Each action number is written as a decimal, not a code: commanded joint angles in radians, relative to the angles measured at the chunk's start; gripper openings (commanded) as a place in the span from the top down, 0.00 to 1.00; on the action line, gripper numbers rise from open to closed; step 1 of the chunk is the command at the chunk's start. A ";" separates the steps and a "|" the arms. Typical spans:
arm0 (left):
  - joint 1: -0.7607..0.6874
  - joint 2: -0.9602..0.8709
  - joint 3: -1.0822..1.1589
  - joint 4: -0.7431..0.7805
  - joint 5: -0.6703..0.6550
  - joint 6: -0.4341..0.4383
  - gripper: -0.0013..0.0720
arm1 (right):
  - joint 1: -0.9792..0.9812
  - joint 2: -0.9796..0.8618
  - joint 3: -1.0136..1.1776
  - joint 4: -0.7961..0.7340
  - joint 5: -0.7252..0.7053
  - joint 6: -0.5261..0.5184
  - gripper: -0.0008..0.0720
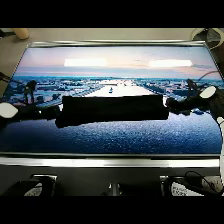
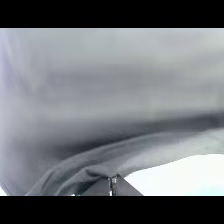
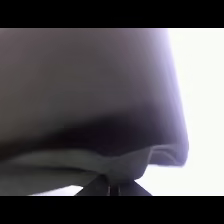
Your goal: Fold the shirts.
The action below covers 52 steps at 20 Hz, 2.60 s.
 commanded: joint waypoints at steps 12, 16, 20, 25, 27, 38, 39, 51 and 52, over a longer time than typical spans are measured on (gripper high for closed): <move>0.071 -0.596 0.486 -0.155 -0.114 0.023 0.25 | 0.009 -0.314 0.252 -0.090 -0.055 0.018 0.01; 0.041 -0.518 0.494 -0.156 -0.129 0.039 0.26 | -0.034 -0.379 0.253 -0.022 0.025 0.039 0.01; -0.086 -0.511 0.494 -0.163 -0.118 0.034 0.28 | 0.001 -0.460 0.253 0.190 0.040 -0.002 0.15; -0.254 -0.549 0.492 -0.163 0.087 -0.034 0.94 | 0.023 -0.373 0.256 0.312 0.043 -0.102 0.95; -0.328 -0.605 0.493 -0.189 0.185 -0.104 0.94 | 0.023 -0.264 0.256 0.314 0.080 -0.103 0.96; -0.669 -0.898 0.504 -0.936 0.449 0.174 0.94 | 0.060 0.247 0.256 0.317 0.377 0.085 0.96; -0.648 -0.869 0.504 -0.916 0.466 0.205 0.94 | 0.061 0.248 0.256 0.323 0.364 0.088 0.96; -0.005 -0.077 0.504 -0.307 0.364 0.113 0.94 | 0.732 -0.320 0.259 0.879 -0.319 -0.102 0.79; 0.021 -0.039 0.503 -0.306 0.328 0.114 0.94 | 0.746 -0.370 0.262 0.964 -0.309 -0.160 0.26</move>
